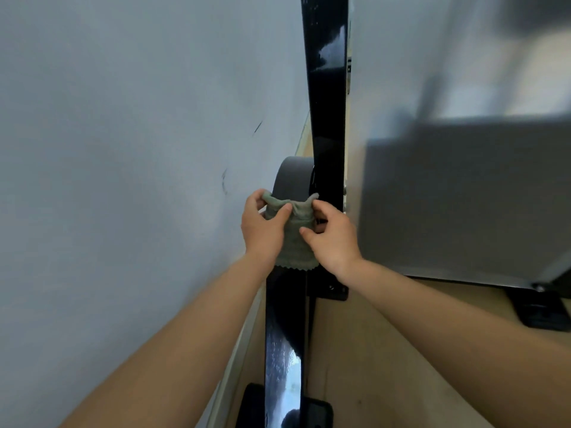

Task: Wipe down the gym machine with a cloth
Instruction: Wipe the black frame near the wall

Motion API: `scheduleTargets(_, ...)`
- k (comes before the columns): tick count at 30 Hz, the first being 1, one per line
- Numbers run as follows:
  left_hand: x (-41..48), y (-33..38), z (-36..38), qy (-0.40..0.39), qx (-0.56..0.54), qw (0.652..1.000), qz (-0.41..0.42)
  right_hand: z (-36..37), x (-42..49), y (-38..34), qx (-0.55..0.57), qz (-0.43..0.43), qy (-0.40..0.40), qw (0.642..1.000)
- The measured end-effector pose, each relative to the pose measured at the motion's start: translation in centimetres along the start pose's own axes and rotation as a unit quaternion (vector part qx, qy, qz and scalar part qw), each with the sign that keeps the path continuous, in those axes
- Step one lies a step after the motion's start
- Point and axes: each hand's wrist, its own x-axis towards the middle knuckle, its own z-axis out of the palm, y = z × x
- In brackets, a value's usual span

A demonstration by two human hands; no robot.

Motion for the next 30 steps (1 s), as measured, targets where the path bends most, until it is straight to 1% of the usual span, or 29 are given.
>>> scheduleTargets(2,0.8,0.7,0.1,-0.013,-0.015,1.000,0.003,-0.2,-0.4,0.2,0.045,0.008,-0.030,0.998)
scheduleTargets(4,1.3,1.3,0.0,-0.033,-0.019,0.999,0.013,-0.3,-0.6,0.5,0.066,0.006,-0.054,0.996)
scheduleTargets(6,1.3,1.6,-0.5,-0.054,-0.007,0.998,0.033,-0.4,-0.6,0.7,0.077,0.004,-0.060,0.995)
scheduleTargets(11,-0.3,0.9,-3.1,-0.068,0.073,0.990,0.096,-1.0,-0.5,1.1,-0.006,-0.028,-0.023,0.999)
scheduleTargets(12,-0.5,0.5,-3.7,-0.072,0.094,0.988,0.101,-1.2,-0.5,1.3,-0.001,-0.016,-0.024,1.000)
scheduleTargets(14,-0.8,-0.1,-4.6,-0.092,0.136,0.980,0.115,-1.7,-0.5,1.2,0.045,0.045,-0.038,0.997)
scheduleTargets(16,-1.1,-0.6,-5.2,-0.106,0.196,0.960,0.169,-2.4,-0.3,0.8,0.095,0.110,-0.063,0.987)
scheduleTargets(18,-1.5,-1.1,-5.5,-0.110,0.286,0.920,0.245,-3.3,-0.1,0.2,0.116,0.130,-0.074,0.982)
scheduleTargets(19,-1.7,-1.1,-5.5,-0.117,0.314,0.905,0.263,-3.7,0.0,0.0,0.116,0.127,-0.079,0.982)
scheduleTargets(20,-1.8,-1.0,-5.3,-0.128,0.323,0.900,0.263,-4.1,0.0,-0.3,0.112,0.121,-0.087,0.982)
scheduleTargets(25,-2.0,0.2,-3.6,-0.149,0.332,0.905,0.220,-5.3,0.4,-1.0,0.084,0.093,-0.124,0.984)
scheduleTargets(27,-1.9,0.5,-3.1,-0.155,0.346,0.898,0.223,-5.6,0.4,-1.4,0.084,0.075,-0.131,0.985)
scheduleTargets(29,-1.9,0.8,-2.6,-0.157,0.359,0.890,0.234,-5.8,0.4,-1.7,0.082,0.059,-0.126,0.987)
scheduleTargets(30,-1.8,1.2,-2.5,-0.156,0.351,0.896,0.223,-5.9,0.4,-1.8,0.076,0.054,-0.114,0.989)
